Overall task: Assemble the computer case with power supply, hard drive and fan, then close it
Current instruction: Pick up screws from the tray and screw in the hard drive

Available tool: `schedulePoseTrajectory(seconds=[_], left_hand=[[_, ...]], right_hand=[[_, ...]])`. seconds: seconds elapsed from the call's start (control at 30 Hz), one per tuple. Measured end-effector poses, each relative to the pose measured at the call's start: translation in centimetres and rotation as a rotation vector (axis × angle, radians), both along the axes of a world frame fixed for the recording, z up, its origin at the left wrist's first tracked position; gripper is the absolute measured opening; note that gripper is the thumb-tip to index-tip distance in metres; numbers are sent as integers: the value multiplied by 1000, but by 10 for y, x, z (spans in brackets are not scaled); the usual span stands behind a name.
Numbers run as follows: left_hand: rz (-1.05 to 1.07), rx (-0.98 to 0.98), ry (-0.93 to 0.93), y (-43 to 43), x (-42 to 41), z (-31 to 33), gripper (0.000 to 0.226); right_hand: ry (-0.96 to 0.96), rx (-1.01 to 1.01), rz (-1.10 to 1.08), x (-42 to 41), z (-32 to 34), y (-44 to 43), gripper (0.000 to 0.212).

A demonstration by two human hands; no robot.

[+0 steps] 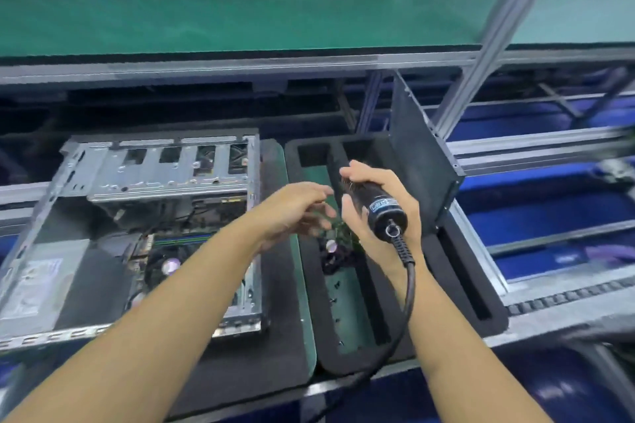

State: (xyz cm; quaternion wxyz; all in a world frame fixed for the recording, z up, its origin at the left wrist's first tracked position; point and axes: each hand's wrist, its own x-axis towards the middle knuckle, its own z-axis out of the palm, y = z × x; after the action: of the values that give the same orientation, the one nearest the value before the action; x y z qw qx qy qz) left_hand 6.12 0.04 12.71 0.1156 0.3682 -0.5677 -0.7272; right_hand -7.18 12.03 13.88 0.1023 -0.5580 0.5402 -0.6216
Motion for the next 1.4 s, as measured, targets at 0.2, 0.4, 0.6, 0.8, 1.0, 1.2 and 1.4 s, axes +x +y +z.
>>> schedulePoseTrajectory(seconds=[0.2, 0.4, 0.6, 0.8, 1.0, 1.2, 1.4], left_hand=[[-397, -402, -577, 14, -47, -58, 19], [-954, -731, -1014, 33, -70, -117, 31], [-1112, -1242, -1069, 36, -90, -165, 22], [-1317, -1242, -1070, 48, -102, -212, 38], [-1238, -1220, -1095, 63, -98, -238, 50], [-1262, -1273, -1101, 67, -96, -238, 39], [-1292, -1236, -1058, 64, -96, -235, 42]], right_hand=[[-36, 17, -31, -41, -28, 17, 44], [-162, 62, -49, -50, -55, 23, 43], [-204, 94, -88, -58, -72, 36, 40], [-280, 172, -109, -64, -80, 51, 41], [-280, 213, -98, -67, -81, 57, 37], [-288, 198, -105, -68, -83, 54, 39], [-282, 204, -68, -68, -88, 53, 37]])
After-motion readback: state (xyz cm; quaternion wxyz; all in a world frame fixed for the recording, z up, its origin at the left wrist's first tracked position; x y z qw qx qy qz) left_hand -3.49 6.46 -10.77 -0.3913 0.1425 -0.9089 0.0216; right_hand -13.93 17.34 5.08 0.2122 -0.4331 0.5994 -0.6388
